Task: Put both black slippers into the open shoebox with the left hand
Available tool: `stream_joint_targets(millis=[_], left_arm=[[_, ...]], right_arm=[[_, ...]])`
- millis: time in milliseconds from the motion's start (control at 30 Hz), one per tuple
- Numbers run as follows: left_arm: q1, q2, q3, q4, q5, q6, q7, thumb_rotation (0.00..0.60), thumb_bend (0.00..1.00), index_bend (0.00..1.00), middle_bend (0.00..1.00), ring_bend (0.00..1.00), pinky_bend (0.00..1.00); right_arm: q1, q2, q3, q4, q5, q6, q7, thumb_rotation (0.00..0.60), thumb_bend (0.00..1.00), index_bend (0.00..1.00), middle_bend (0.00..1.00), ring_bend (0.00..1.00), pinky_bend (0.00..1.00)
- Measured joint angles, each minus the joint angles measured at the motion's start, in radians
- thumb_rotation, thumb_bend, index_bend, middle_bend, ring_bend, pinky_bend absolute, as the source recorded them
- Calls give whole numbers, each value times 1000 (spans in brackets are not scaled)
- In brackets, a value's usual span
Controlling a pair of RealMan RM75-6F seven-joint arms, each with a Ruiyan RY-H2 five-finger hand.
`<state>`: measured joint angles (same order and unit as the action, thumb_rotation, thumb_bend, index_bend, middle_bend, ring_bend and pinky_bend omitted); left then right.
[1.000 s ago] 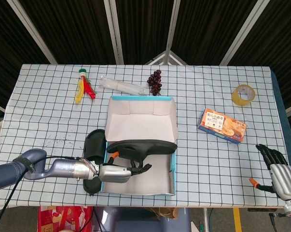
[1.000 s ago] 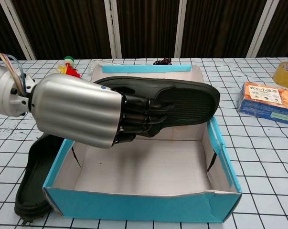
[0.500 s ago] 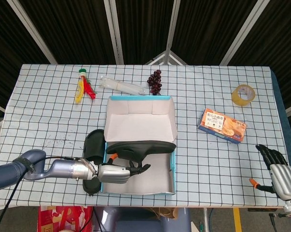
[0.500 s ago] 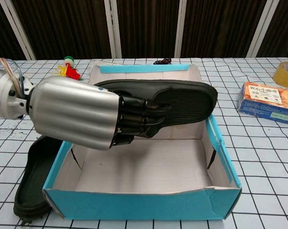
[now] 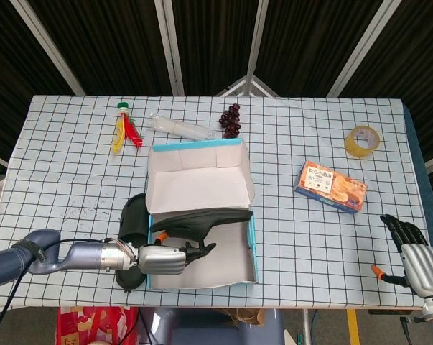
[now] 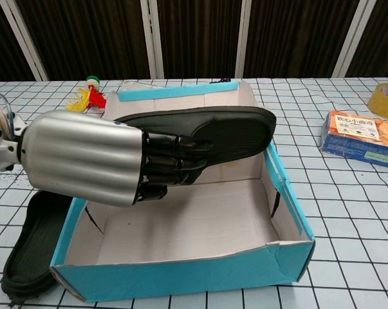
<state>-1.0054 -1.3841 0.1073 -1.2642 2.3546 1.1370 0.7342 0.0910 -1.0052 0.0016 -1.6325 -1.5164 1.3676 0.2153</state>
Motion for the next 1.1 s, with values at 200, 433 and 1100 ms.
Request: stream_joint_targets(millis=[200,433,1100], left_arm=[[6,-6,18,0,-1,18,-28,600,455,478,599,138,79],[12,-10,13,11,-19,23,-33,600,455,475,598,138,79],[-27,-44,28,41,-66,-64,-112,600,455,467,593,138,79]], right_arm=[[0,-1,0,0,0,0,-1,600,221,14,75,95,72],[0,0,0,-1,2,-1,-3,600,221,13,74,95,72],[-1,0,2,-4,9,-4,-5,600,221,14,75,95,72]])
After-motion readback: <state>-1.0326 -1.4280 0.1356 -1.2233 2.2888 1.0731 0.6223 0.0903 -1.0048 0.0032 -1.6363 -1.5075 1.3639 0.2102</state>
